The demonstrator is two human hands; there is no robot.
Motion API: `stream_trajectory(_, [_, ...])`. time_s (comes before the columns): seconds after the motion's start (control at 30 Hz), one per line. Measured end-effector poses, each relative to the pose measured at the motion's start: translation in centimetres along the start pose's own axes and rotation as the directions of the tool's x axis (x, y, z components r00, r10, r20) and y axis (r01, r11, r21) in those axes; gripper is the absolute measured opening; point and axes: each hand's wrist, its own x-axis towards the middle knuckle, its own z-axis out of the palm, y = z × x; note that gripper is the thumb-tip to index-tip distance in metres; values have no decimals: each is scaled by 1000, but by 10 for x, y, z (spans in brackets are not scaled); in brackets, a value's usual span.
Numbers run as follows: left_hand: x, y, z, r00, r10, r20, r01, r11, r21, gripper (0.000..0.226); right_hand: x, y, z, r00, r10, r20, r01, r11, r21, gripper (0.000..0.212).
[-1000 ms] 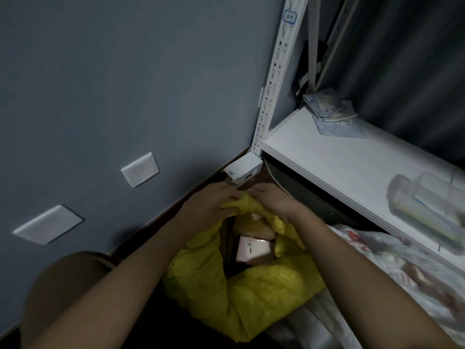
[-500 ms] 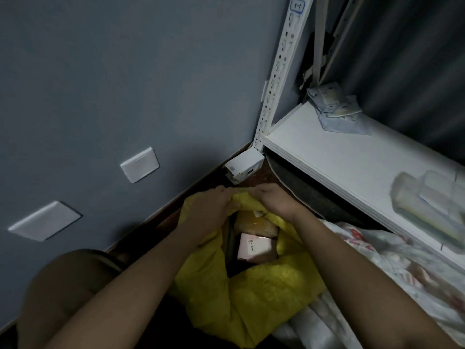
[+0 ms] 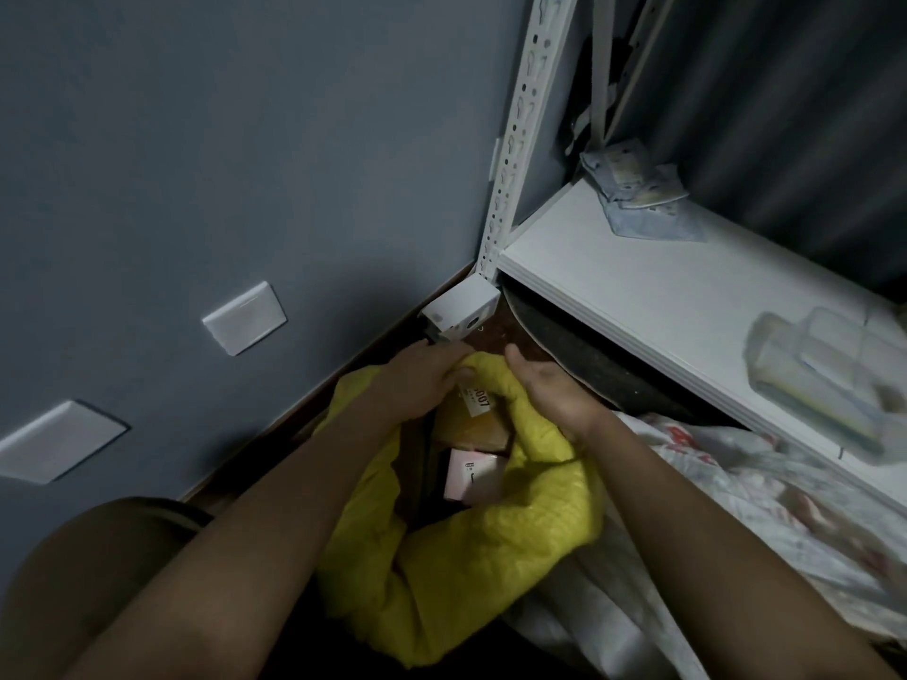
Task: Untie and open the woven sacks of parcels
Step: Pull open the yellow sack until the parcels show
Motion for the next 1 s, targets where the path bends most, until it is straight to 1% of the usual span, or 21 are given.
stream_trajectory(0.03, [4, -5, 3, 998, -57, -21, 53, 989, -135, 39, -2, 4, -4, 1000, -26, 4, 26, 995, -94, 43])
stream_trajectory(0.07, [6, -7, 3, 992, -128, -14, 120, 955, -273, 30, -5, 12, -10, 997, -80, 0, 77, 959, -271, 42])
stream_trajectory(0.1, [8, -7, 0, 979, -202, 16, 191, 898, -397, 24, -8, 21, -16, 989, -144, -21, 118, 877, -466, 41])
stream_trajectory(0.13, [12, -6, -3, 964, -261, 47, 252, 844, -474, 23, -12, 31, -20, 976, -212, -48, 144, 795, -589, 41])
stream_trajectory(0.17, [15, -4, -7, 948, -310, 69, 304, 825, -477, 26, -14, 39, -23, 961, -264, -77, 162, 771, -616, 39])
stream_trajectory(0.2, [18, 0, -9, 931, -361, 62, 359, 868, -344, 31, -16, 45, -24, 948, -301, -107, 195, 810, -553, 35])
stream_trajectory(0.23, [21, 7, -9, 910, -414, -11, 410, 906, -100, 36, -18, 47, -23, 936, -329, -128, 241, 861, -449, 32])
stream_trajectory(0.27, [22, 15, -5, 888, -437, -141, 454, 882, 123, 39, -18, 45, -19, 922, -357, -153, 285, 890, -357, 30])
stream_trajectory(0.3, [18, 28, -3, 869, -405, -285, 471, 853, 224, 43, -17, 40, -15, 903, -386, -189, 321, 898, -302, 28])
stream_trajectory(0.37, [2, 61, 2, 820, -353, -451, 431, 899, 80, 53, -11, 24, -8, 861, -433, -266, 367, 892, -262, 25])
stream_trajectory(0.4, [-7, 73, 4, 826, -359, -434, 358, 930, -87, 54, -10, 14, -6, 857, -422, -295, 374, 904, -205, 23])
stream_trajectory(0.43, [-14, 84, 6, 858, -376, -350, 291, 917, -272, 53, -8, 5, -6, 872, -389, -297, 373, 921, -113, 21])
stream_trajectory(0.47, [-20, 92, 8, 897, -390, -206, 272, 856, -439, 53, -6, -4, -6, 902, -339, -268, 350, 937, -8, 21])
stream_trajectory(0.53, [-24, 97, 10, 926, -366, 87, 338, 706, -623, 62, -1, -13, -6, 964, -200, -176, 237, 946, 221, 27])
stream_trajectory(0.57, [-24, 97, 10, 924, -353, 149, 363, 681, -636, 70, 0, -16, -6, 982, -138, -132, 177, 918, 356, 34])
stream_trajectory(0.63, [-21, 98, 8, 929, -352, 115, 341, 691, -638, 75, 0, -17, -10, 995, -80, -61, 101, 832, 545, 45])
stream_trajectory(0.67, [-20, 101, 6, 928, -365, 81, 330, 696, -637, 70, -3, -15, -13, 994, -94, -49, 106, 832, 545, 46])
stream_trajectory(0.73, [-19, 103, 7, 936, -349, 37, 290, 710, -642, 53, -15, -10, -17, 989, -132, -66, 148, 897, 417, 45])
stream_trajectory(0.83, [-21, 109, 15, 946, -317, 63, 293, 763, -577, 47, -31, 10, -9, 965, -93, -244, 171, 931, 322, 50])
stream_trajectory(0.93, [-19, 115, 22, 948, -314, 47, 298, 828, -474, 55, -36, 33, 6, 874, 41, -485, 142, 931, 336, 42])
stream_trajectory(1.0, [-21, 120, 24, 951, -307, 31, 298, 885, -357, 57, -36, 40, 8, 860, 111, -499, 98, 923, 373, 35])
